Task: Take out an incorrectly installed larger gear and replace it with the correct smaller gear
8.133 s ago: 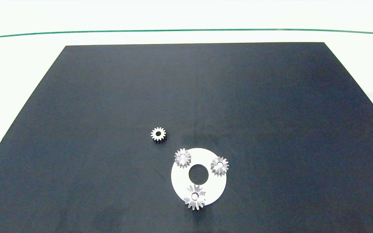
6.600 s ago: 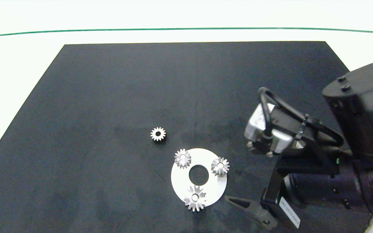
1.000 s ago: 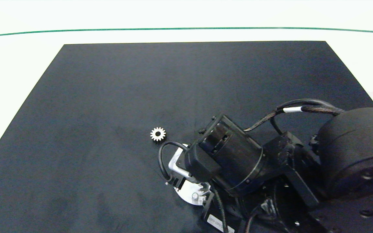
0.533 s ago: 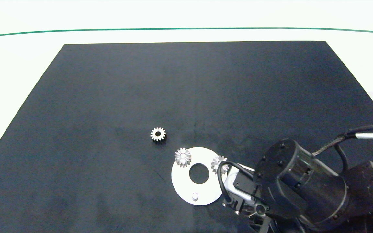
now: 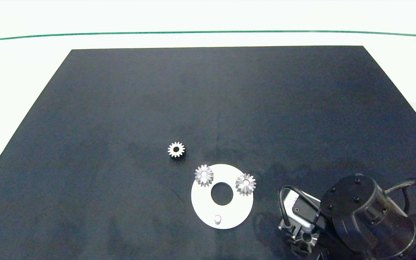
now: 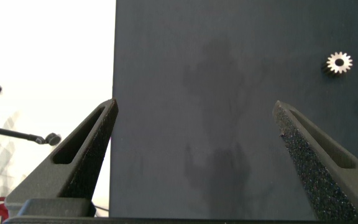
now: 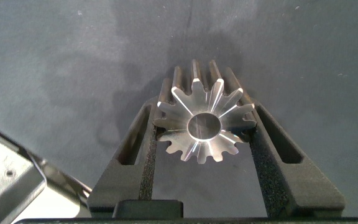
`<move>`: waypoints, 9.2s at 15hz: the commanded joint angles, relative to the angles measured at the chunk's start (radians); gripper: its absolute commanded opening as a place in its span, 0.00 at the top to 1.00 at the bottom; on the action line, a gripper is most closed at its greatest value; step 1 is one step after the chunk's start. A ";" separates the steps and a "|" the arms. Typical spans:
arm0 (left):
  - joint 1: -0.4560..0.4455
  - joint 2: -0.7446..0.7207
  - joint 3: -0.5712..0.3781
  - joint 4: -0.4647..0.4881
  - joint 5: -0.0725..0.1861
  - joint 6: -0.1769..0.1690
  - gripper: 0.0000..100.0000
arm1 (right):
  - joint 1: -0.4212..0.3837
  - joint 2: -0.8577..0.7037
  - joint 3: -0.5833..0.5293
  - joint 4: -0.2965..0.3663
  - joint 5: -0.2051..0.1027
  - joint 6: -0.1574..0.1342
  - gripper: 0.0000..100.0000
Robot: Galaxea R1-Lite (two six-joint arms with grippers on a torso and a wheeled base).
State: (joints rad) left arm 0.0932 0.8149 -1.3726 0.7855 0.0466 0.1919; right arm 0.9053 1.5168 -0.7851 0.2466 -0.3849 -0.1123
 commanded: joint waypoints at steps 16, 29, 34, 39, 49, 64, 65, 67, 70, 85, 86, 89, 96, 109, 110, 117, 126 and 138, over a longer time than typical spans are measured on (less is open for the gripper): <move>-0.049 0.056 0.050 0.001 -0.017 -0.037 0.00 | -0.051 -0.379 0.067 -0.027 0.024 0.026 0.00; -0.610 0.849 -0.353 -0.147 0.159 -0.157 0.00 | -0.085 -0.650 -0.054 -0.029 0.029 -0.182 0.00; -0.652 0.971 -0.450 0.047 0.162 -0.161 0.00 | -0.083 -0.655 -0.054 -0.029 0.029 -0.184 0.00; -0.670 1.038 -0.450 0.029 0.164 -0.212 0.00 | -0.080 -0.658 -0.052 -0.029 0.031 -0.190 0.00; -0.713 1.087 -0.438 0.009 0.223 -0.270 0.00 | -0.080 -0.665 -0.054 -0.029 0.032 -0.190 0.00; -0.708 1.133 -0.410 -0.049 0.257 -0.269 0.00 | -0.080 -0.664 -0.052 -0.029 0.032 -0.190 0.00; -0.708 1.136 -0.404 -0.049 0.257 -0.269 0.01 | -0.079 -0.662 -0.052 -0.029 0.032 -0.191 0.00; -0.708 1.141 -0.385 -0.055 0.257 -0.269 0.04 | -0.079 -0.661 -0.051 -0.029 0.032 -0.190 0.00; -0.708 1.139 -0.344 -0.092 0.257 -0.269 0.10 | -0.079 -0.656 -0.049 -0.029 0.032 -0.190 0.00; -0.708 1.142 -0.342 -0.115 0.257 -0.264 0.40 | -0.079 -0.653 -0.049 -0.029 0.037 -0.191 0.00; -0.707 1.141 -0.342 -0.114 0.257 -0.264 0.43 | -0.079 -0.652 -0.049 -0.029 0.037 -0.190 0.00; -0.710 1.139 -0.339 -0.114 0.257 -0.264 0.49 | -0.079 -0.652 -0.048 -0.029 0.037 -0.191 0.00; -0.713 1.135 -0.338 -0.117 0.257 -0.261 0.62 | -0.079 -0.652 -0.048 -0.029 0.037 -0.191 0.00; -0.773 0.920 -0.296 -0.106 0.271 -0.246 0.84 | -0.079 -0.664 -0.051 -0.029 0.034 -0.191 0.00; -0.810 0.882 -0.261 -0.106 0.272 -0.246 0.84 | -0.079 -0.667 -0.052 -0.030 0.034 -0.191 0.00; -1.075 0.745 -0.020 -0.115 0.426 -0.370 0.84 | -0.080 -0.747 -0.098 -0.027 0.034 -0.221 0.00; -1.280 0.894 -0.065 -0.143 0.458 -0.368 0.84 | -0.082 -0.733 -0.095 -0.009 0.034 -0.227 0.00; -1.259 1.053 -0.135 -0.058 0.458 -0.358 0.84 | -0.080 -0.742 -0.097 -0.009 0.034 -0.230 0.00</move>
State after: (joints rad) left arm -1.1698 1.8530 -1.5057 0.7226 0.5013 -0.1645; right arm 0.8249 0.7772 -0.8821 0.2366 -0.3496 -0.3391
